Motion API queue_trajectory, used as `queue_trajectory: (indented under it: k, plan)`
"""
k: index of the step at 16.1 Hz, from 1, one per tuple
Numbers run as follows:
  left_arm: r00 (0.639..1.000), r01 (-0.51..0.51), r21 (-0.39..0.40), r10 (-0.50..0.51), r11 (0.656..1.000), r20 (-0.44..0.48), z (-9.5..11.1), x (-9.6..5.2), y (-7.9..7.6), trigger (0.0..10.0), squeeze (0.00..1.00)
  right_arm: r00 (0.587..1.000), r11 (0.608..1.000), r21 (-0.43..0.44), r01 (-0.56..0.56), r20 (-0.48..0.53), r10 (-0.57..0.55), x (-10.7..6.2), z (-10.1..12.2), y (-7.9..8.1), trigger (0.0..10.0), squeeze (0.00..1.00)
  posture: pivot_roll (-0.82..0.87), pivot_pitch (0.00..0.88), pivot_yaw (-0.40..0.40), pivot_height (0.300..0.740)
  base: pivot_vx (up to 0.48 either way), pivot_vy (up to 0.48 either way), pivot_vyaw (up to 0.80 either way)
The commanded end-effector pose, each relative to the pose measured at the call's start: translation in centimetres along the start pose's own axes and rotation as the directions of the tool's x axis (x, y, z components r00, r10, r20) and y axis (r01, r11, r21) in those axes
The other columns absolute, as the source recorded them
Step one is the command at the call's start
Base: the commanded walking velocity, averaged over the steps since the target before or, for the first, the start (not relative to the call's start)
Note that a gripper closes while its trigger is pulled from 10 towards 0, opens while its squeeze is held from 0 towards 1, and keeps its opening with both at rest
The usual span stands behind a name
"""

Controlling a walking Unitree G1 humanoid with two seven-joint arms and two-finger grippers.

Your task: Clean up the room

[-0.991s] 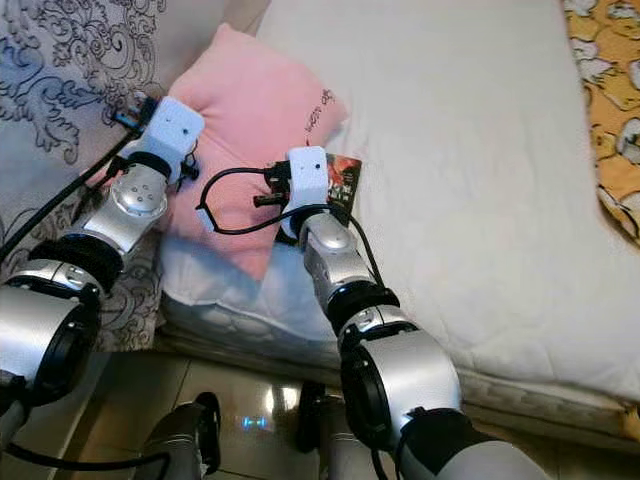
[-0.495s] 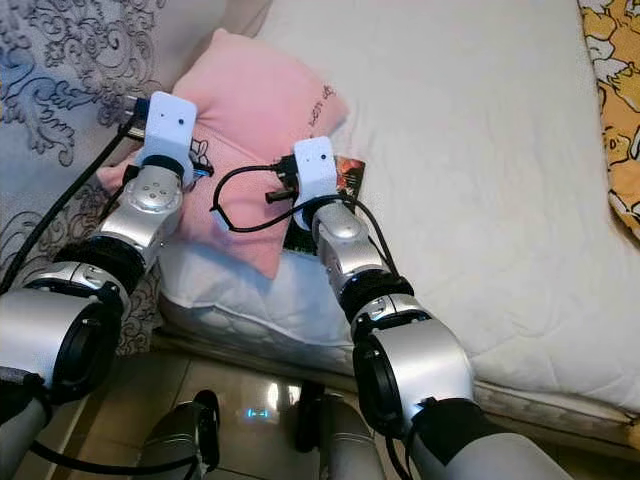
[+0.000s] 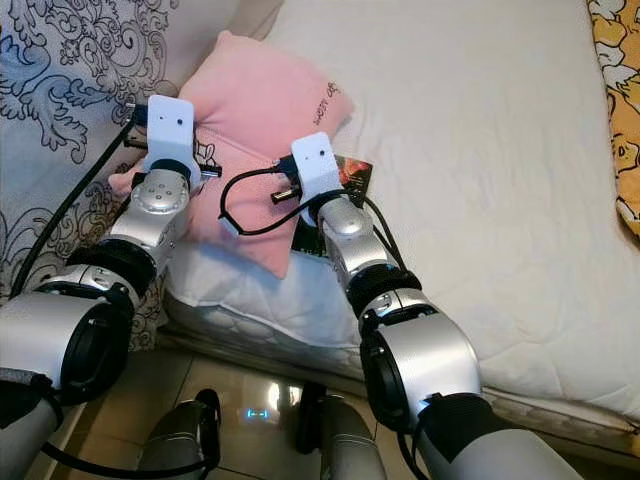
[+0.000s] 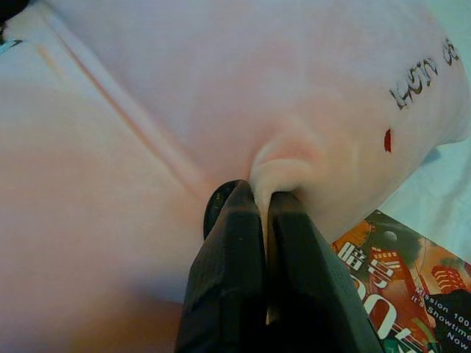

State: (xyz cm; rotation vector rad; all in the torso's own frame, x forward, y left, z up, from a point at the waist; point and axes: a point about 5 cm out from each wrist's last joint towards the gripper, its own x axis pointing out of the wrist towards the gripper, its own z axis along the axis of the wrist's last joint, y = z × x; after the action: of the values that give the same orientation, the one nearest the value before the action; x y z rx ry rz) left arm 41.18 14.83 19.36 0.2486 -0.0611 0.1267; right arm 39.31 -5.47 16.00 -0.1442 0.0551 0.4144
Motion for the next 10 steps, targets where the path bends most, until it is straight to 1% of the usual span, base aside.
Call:
queue_trajectory:
  k: [1,2,3,4,5,6,8,10]
  plan:
    - [0.997,-0.074,0.031,0.075,0.997,-0.023,-0.8,-0.1,1.5,10.0,1.00,0.988,0.993,0.015,0.114,-0.106,-0.112,-1.1,-2.4,-2.7,10.0,1.00,0.04,0.247,-0.123,0.740,0.000,0.000,0.00]
    - [0.997,-0.079,0.072,0.080,0.994,-0.010,-0.8,-0.1,1.6,10.0,1.00,0.988,0.993,0.015,0.115,-0.105,-0.113,-1.1,-2.4,-2.7,10.0,1.00,0.04,0.247,-0.123,0.740,0.000,0.000,0.00]
    - [0.996,-0.094,0.147,0.093,0.985,0.015,-0.6,0.0,1.9,10.0,1.00,0.988,0.993,0.014,0.119,-0.100,-0.117,-1.0,-2.3,-2.6,10.0,1.00,0.04,0.250,-0.123,0.740,0.000,0.000,0.00]
    - [0.994,-0.104,0.192,0.100,0.976,0.033,-0.5,0.0,2.1,10.0,1.00,0.988,0.992,0.014,0.124,-0.094,-0.122,-1.0,-2.2,-2.6,10.0,1.00,0.04,0.249,-0.121,0.740,0.000,0.000,0.00]
    - [0.993,-0.115,0.213,0.107,0.970,0.051,-0.3,0.0,2.3,10.0,1.00,0.988,0.992,0.019,0.129,-0.092,-0.126,-1.0,-2.1,-2.7,10.0,1.00,0.05,0.249,-0.120,0.740,0.000,0.000,0.00]
    - [0.990,-0.132,0.218,0.118,0.967,0.073,0.0,0.1,2.5,10.0,1.00,0.988,0.991,0.014,0.130,-0.083,-0.129,-1.0,-2.0,-2.8,10.0,1.00,0.05,0.249,-0.122,0.740,0.000,0.000,0.00]
    - [0.985,-0.151,0.197,0.131,0.969,0.109,0.8,0.2,2.7,10.0,1.00,0.990,0.991,0.005,0.137,-0.044,-0.137,-0.9,-1.3,-3.0,10.0,1.00,0.06,0.243,-0.123,0.740,0.000,0.000,0.00]
    - [0.967,-0.142,0.144,0.107,0.979,0.231,2.7,0.0,1.8,10.0,1.00,0.985,0.987,-0.025,0.158,0.080,-0.155,-1.0,0.4,-3.9,10.0,1.00,0.05,0.220,-0.127,0.740,0.000,0.000,0.00]
